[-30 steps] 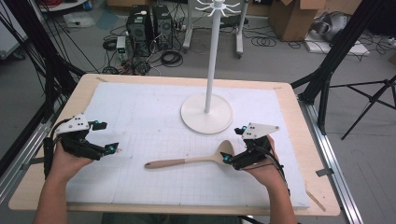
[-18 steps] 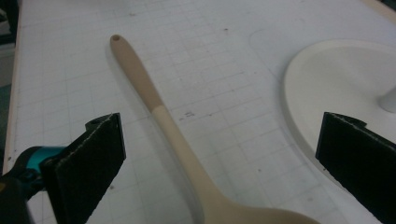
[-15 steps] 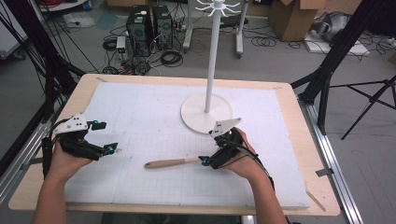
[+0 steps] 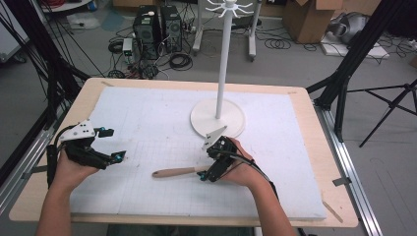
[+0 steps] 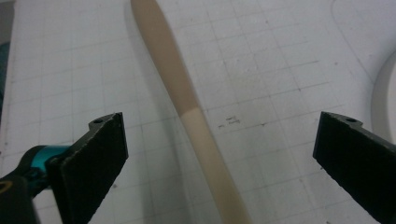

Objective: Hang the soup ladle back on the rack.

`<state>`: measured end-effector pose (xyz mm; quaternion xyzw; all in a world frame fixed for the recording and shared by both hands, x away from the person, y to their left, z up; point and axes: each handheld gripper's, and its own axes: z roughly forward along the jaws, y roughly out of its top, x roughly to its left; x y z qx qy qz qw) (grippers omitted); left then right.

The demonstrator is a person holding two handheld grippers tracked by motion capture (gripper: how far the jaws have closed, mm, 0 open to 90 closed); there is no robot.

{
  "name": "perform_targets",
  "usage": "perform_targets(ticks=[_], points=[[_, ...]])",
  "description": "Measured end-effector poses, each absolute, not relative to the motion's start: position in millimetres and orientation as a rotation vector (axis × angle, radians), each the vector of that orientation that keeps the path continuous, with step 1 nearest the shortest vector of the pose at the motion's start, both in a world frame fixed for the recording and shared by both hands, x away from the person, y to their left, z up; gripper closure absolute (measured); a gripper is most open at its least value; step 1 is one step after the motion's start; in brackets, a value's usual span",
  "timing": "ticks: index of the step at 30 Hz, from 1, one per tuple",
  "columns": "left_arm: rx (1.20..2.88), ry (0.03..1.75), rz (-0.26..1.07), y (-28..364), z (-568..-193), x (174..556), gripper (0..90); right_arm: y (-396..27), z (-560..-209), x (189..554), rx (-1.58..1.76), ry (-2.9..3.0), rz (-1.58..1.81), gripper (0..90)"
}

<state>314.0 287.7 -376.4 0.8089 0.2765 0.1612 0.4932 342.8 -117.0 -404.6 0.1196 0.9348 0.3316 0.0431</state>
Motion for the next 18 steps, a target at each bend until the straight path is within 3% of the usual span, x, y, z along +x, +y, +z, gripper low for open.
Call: perform_targets(ticks=[16, 18], points=[[1.962, 0.675, 0.394, 288.7, -376.7, 314.7, 6.2, -88.7, -408.3, 344.0, 0.262, 2.929, 0.850, 7.5], [1.959, 0.678, 0.398, 289.6, -376.2, 314.3, 6.1, -84.5, -407.9, 344.3, 0.244, 2.937, 0.840, 13.9]])
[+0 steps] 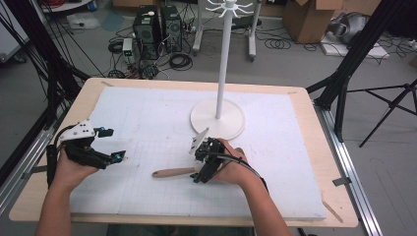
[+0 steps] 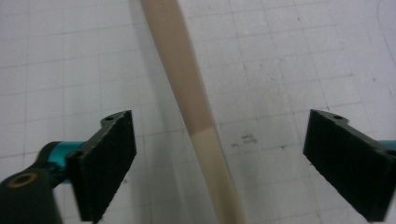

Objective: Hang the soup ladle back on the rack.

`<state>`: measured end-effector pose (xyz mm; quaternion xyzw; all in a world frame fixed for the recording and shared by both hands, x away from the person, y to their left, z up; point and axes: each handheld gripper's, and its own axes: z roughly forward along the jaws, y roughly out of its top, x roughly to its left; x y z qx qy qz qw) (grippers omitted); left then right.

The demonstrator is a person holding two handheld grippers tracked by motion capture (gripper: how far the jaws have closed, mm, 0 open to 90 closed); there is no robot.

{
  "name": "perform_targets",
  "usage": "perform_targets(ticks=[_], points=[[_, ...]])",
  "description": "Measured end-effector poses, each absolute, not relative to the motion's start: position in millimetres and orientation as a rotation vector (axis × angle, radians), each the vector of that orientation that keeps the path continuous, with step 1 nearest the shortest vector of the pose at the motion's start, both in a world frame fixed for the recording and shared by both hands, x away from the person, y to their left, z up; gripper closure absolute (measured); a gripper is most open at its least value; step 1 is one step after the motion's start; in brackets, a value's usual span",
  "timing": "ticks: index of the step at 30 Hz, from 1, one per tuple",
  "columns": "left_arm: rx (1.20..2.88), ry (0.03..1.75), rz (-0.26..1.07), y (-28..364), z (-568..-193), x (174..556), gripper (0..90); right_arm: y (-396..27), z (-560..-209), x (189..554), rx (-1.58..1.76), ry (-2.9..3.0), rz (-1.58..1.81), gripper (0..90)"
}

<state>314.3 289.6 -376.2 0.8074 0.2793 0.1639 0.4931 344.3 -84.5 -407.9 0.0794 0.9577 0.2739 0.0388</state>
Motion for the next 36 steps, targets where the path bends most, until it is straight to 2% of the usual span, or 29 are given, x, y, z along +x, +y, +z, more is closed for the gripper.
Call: perform_targets(ticks=[3, 10, 19, 27, 36], points=[[1.958, 0.678, 0.400, 291.2, -375.6, 314.0, 6.1, -79.3, -408.4, 344.9, 0.232, 2.957, 0.805, 17.0], [1.953, 0.680, 0.397, 291.8, -375.8, 314.2, 6.1, -74.6, -411.7, 345.6, 0.209, 3.002, 0.726, 34.8], [1.954, 0.684, 0.397, 290.7, -376.4, 314.4, 6.1, -72.3, -413.9, 345.4, 0.171, 3.037, 0.657, 50.4], [1.959, 0.677, 0.399, 290.2, -376.2, 314.5, 6.2, -71.4, -413.3, 344.2, 0.148, 3.051, 0.646, 69.0], [1.957, 0.681, 0.399, 290.8, -376.1, 314.2, 6.1, -70.0, -411.6, 338.1, 0.116, 3.027, 0.609, 73.8]])
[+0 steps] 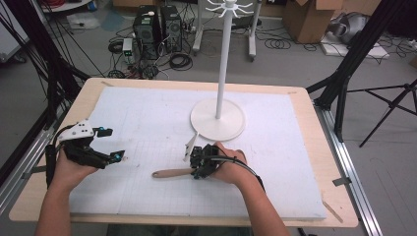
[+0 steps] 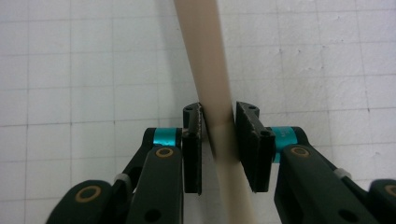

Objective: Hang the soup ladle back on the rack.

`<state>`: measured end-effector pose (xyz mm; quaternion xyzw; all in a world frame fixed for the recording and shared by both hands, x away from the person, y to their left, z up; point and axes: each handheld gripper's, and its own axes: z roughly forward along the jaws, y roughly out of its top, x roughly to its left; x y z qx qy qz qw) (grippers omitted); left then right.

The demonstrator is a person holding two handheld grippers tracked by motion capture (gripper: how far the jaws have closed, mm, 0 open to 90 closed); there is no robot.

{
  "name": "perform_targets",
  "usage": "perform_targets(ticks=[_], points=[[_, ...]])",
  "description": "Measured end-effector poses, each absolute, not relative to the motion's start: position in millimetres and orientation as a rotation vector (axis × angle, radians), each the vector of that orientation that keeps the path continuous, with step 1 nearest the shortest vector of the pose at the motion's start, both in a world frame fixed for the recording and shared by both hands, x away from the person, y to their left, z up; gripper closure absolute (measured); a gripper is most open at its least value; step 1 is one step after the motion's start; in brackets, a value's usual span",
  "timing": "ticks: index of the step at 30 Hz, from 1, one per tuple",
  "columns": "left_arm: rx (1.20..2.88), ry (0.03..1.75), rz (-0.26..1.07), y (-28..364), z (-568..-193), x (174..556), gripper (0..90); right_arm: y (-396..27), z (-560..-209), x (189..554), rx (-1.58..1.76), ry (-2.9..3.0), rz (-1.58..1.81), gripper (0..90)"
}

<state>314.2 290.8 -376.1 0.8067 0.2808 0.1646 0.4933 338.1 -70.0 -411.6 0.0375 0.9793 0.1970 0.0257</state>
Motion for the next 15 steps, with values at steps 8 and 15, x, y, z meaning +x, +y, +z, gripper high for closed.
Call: perform_targets(ticks=[8, 15], points=[[1.950, 0.683, 0.397, 292.2, -376.2, 314.2, 6.1, -75.7, -404.9, 338.5, 0.152, 3.027, 0.696, 77.1], [1.953, 0.684, 0.398, 293.0, -375.9, 314.0, 6.2, -90.1, -390.5, 339.1, 0.176, 2.981, 0.812, 77.2]])
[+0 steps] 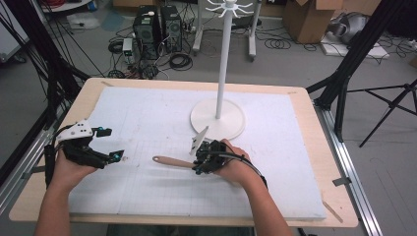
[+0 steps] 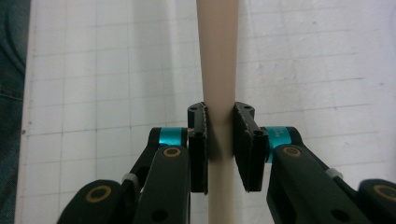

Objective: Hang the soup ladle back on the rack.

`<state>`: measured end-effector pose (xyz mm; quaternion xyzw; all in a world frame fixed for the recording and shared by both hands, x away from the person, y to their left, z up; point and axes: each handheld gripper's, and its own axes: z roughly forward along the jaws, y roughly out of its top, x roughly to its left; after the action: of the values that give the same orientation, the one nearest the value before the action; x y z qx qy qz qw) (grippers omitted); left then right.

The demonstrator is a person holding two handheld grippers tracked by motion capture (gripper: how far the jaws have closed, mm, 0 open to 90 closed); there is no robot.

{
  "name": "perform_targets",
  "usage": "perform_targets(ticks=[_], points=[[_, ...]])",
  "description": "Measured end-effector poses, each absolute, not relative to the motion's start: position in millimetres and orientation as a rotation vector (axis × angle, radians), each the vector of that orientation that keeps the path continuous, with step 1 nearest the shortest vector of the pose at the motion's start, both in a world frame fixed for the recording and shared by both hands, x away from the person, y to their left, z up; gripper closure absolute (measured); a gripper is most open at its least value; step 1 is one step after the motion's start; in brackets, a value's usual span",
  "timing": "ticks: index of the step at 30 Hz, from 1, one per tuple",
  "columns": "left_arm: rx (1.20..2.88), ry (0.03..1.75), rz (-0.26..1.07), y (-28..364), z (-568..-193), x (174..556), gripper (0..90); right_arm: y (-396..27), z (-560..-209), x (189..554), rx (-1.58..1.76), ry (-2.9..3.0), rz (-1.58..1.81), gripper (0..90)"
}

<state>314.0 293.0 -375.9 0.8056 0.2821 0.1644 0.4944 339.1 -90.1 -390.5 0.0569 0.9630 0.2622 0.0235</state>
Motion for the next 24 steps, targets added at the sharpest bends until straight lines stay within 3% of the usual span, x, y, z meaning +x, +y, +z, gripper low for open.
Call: perform_targets(ticks=[24], points=[[1.948, 0.682, 0.404, 292.7, -374.4, 313.1, 6.2, -166.6, -334.7, 335.7, 0.329, 2.682, 1.340, 77.3]])
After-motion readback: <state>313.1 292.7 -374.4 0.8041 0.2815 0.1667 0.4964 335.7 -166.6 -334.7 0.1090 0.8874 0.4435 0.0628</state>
